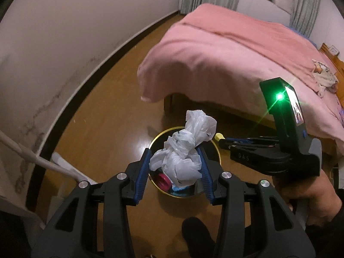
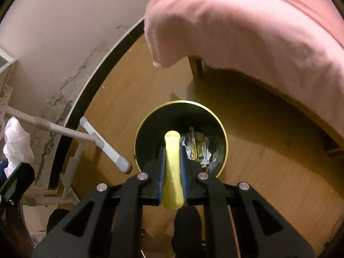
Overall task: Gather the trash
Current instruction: 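Carry the tissue and spoon over the black bin and open both tools to drop them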
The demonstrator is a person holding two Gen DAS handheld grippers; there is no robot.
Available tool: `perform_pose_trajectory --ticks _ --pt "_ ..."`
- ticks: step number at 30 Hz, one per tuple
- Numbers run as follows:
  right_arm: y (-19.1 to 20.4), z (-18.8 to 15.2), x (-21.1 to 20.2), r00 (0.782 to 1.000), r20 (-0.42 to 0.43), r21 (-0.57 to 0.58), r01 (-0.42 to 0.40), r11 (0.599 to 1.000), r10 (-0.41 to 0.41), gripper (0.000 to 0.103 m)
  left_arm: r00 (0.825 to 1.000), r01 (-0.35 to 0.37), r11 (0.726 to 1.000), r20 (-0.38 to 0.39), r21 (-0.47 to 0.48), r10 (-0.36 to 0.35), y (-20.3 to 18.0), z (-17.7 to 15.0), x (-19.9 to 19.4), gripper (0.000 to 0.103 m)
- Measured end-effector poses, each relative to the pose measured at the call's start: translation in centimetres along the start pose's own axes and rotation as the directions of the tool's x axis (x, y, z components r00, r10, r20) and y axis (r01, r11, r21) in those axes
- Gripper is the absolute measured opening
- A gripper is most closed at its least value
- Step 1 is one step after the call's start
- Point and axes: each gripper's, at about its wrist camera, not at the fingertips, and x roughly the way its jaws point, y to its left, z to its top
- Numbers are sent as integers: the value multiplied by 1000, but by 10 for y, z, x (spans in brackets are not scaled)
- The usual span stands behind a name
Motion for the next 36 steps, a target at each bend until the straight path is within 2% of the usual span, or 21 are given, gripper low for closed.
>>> perform_pose_trajectory --ticks 4,14,16,18,25,31,32,36 --pt "-3 0 19 999 -43 7 1 1000 -1 14 999 -14 1000 -36 -17 13 14 -8 19 43" --pt "-9 7 25 999 -43 30 7 1000 -6 14 997 -4 999 -79 -41 0 17 -10 42 43" --pt "-11 7 26 999 -46 43 5 999 -3 22 997 1 999 -82 -36 -4 17 -11 46 43" --pt "-12 8 27 999 -42 51 3 999 -1 48 996 6 999 -86 -35 -9 15 -10 50 43" --pt "-18 6 18 1000 -13 78 27 997 -26 50 995 20 999 -101 -33 -24 8 -10 61 43" --pt "-35 10 -1 996 55 148 60 987 -69 59 993 31 999 -113 -32 -34 3 -6 71 43" --pt "-40 10 -5 995 67 168 66 984 -78 60 993 34 999 -111 -34 -38 2 -4 72 45" --pt "-53 9 -15 992 88 217 68 974 -89 61 993 54 998 -102 -34 -57 -4 4 76 60"
